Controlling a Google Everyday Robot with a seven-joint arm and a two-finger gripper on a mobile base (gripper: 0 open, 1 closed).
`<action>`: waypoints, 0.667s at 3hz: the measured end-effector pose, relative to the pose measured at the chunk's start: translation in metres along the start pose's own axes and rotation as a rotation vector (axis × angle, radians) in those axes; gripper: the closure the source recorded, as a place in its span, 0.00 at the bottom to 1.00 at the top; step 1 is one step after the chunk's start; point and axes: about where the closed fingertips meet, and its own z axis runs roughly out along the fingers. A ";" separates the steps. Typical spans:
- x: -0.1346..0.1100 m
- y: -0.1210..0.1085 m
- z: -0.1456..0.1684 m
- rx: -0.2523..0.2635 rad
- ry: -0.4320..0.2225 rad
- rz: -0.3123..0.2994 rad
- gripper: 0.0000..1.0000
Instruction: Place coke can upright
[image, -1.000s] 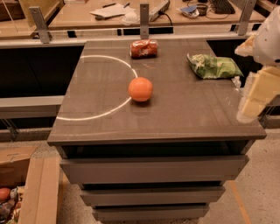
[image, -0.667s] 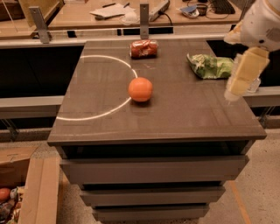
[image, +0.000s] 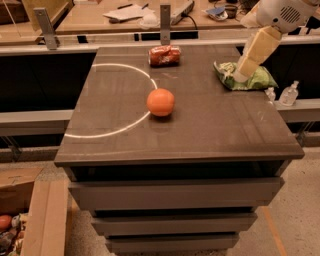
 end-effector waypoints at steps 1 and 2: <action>-0.020 -0.031 0.022 0.079 -0.139 0.045 0.00; -0.044 -0.066 0.057 0.183 -0.253 0.139 0.00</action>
Offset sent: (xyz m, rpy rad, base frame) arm 0.1314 0.0507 -0.0002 0.3760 -0.3400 -0.2469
